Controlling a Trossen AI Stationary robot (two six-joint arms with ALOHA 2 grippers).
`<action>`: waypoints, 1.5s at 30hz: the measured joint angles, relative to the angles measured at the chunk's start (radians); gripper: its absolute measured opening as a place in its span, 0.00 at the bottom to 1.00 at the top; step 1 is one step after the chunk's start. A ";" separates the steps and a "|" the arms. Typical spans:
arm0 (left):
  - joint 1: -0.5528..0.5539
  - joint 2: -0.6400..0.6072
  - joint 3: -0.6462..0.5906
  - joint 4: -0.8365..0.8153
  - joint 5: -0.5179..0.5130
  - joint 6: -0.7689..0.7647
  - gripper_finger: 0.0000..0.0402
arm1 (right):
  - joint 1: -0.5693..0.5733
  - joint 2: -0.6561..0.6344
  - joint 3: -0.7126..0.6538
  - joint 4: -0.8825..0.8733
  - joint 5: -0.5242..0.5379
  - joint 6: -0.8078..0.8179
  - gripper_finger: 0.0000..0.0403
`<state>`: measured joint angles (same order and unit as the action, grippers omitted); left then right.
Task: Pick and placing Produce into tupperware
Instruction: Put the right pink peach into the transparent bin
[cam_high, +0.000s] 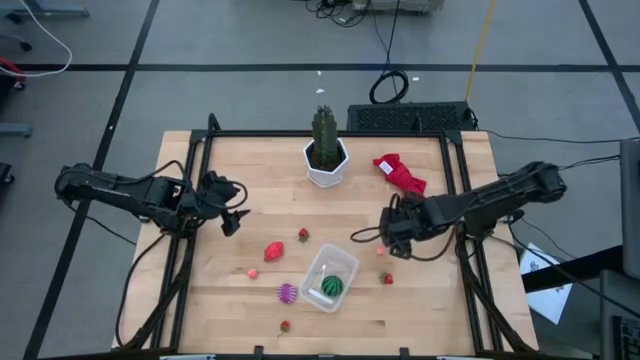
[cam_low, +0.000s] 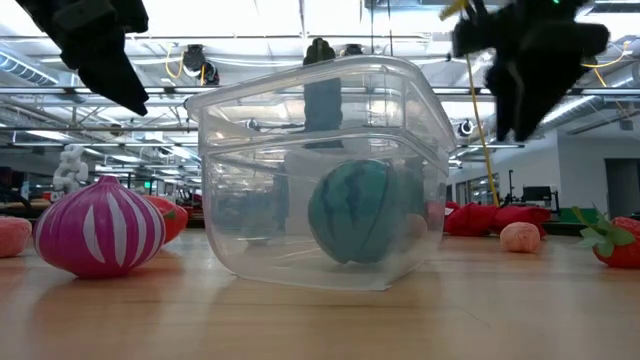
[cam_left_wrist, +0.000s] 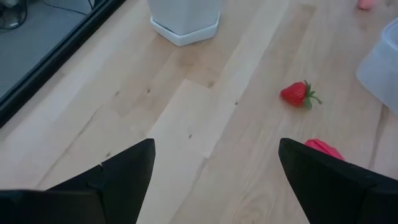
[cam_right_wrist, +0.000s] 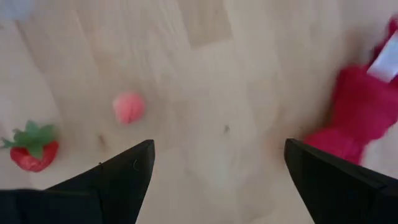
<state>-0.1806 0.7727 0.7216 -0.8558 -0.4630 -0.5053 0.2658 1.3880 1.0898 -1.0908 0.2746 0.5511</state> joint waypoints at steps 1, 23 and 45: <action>0.000 0.000 0.000 0.004 -0.006 0.000 0.87 | -0.004 -0.009 -0.027 0.013 -0.018 0.016 0.87; 0.000 0.000 -0.001 0.127 -0.035 0.038 0.87 | -0.008 -0.043 -0.146 0.287 -0.170 -0.037 0.87; 0.000 0.000 -0.001 0.127 -0.036 0.038 0.87 | -0.017 -0.043 -0.146 0.327 -0.198 -0.132 0.87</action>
<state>-0.1806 0.7727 0.7208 -0.7292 -0.4988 -0.4675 0.2485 1.3449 0.9443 -0.7639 0.0761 0.4189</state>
